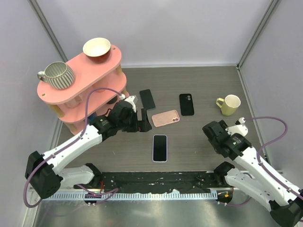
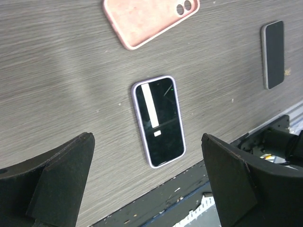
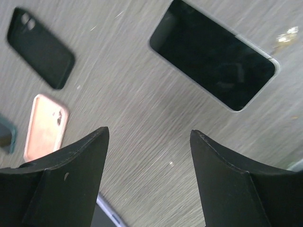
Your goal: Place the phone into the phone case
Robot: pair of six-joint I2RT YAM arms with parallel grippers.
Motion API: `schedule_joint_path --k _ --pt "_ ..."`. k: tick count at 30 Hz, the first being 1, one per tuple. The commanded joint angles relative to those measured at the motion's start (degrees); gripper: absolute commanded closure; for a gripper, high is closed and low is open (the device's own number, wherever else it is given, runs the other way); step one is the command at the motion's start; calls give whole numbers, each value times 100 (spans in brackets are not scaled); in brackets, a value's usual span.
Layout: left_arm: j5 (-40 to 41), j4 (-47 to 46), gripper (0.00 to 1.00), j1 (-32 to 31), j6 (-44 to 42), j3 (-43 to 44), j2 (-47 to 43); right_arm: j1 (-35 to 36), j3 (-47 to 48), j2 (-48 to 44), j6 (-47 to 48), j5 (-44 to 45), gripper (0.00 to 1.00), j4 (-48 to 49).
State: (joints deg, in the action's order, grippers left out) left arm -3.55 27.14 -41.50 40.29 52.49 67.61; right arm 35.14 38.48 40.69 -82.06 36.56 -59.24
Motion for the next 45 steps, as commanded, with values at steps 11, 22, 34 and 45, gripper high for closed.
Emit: schedule_joint_path --k 11,22,34,45 --pt "601 1171 0 27 -628 -63 -1171 -543 625 827 2184 1250 19 691" --pt "751 1039 0 27 -637 -266 -1866 -552 1144 1652 7066 1021 22 2434" --pt "619 1040 0 27 -681 -265 -1760 -665 1689 3507 7731 -1167 20 2083" --pt "645 978 0 19 -663 -327 -1866 -2306 1663 3622 8416 -1791 21 1943"
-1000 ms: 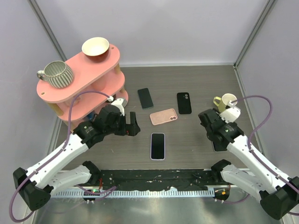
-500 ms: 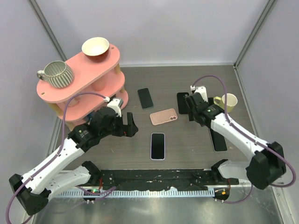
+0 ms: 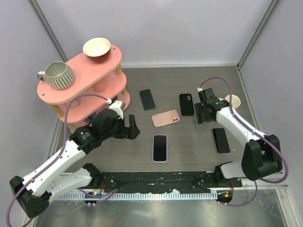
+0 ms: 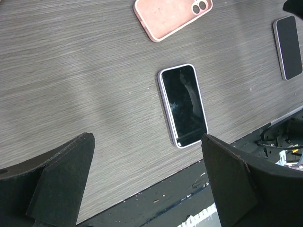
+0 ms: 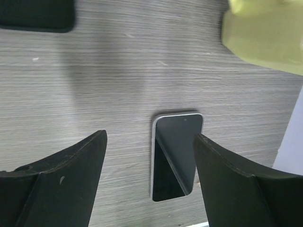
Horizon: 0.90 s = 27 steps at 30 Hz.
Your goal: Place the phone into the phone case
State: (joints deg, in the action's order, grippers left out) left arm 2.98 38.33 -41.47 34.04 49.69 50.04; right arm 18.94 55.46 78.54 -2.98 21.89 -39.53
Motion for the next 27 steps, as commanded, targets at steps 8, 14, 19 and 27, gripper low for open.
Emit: schedule_joint_path --k 8,14,19,27 --pt "-245 -176 0 25 -82 -12 32 -900 281 661 1247 -299 9 -784" --pt "-281 -141 0 17 -126 -12 120 -1286 281 1083 1450 -756 8 -820" --pt "-483 -212 0 25 -117 -30 207 -1472 211 1163 1581 -1089 8 -741" --pt "-650 -220 0 25 -135 -30 427 -1744 -96 1207 1819 -1565 5 -319"
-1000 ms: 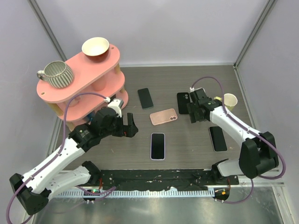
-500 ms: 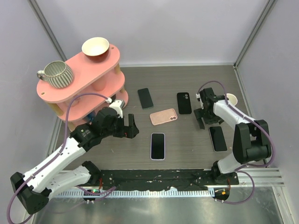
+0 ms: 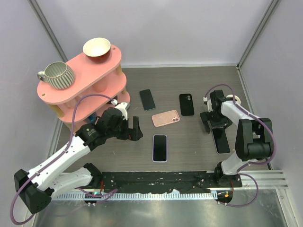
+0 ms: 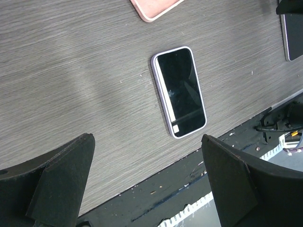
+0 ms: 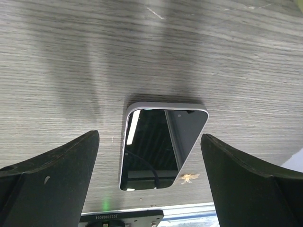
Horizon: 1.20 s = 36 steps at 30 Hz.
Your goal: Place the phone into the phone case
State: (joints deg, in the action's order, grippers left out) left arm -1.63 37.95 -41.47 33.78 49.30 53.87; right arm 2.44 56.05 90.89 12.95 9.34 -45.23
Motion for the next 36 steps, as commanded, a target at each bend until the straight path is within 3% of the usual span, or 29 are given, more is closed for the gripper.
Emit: schedule_joint_path --k 1,9,20,36 --pt "-189 -192 0 17 -108 10 71 -112 -165 25 225 -276 5 261" --pt "-197 -165 0 -63 -126 54 221 -542 -357 -379 383 -547 3 524" --pt "-101 -139 0 -63 -152 80 168 -754 -428 -195 516 -1084 3 823" --pt "-48 -130 0 -80 -179 80 -8 -771 -411 60 419 -793 2 867"
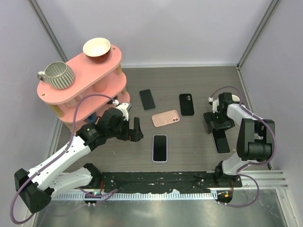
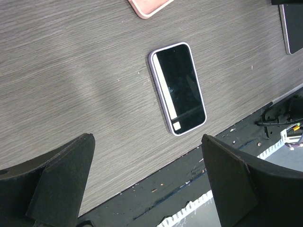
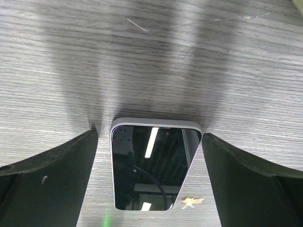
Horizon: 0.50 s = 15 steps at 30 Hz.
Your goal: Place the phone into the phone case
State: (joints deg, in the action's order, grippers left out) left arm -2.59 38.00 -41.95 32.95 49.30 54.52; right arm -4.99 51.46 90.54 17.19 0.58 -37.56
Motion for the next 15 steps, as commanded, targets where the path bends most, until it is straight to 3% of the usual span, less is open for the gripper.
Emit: schedule_joint_path --k 1,11,15 --pt "31 -135 0 -23 -96 80 -82 -28 74 95 4 22 5 74" --pt "13 -144 0 -15 -131 71 -240 51 469 -177 -207 -637 23 -129" --pt "39 -135 0 -15 -131 71 -275 253 628 -169 -409 -647 37 -112"
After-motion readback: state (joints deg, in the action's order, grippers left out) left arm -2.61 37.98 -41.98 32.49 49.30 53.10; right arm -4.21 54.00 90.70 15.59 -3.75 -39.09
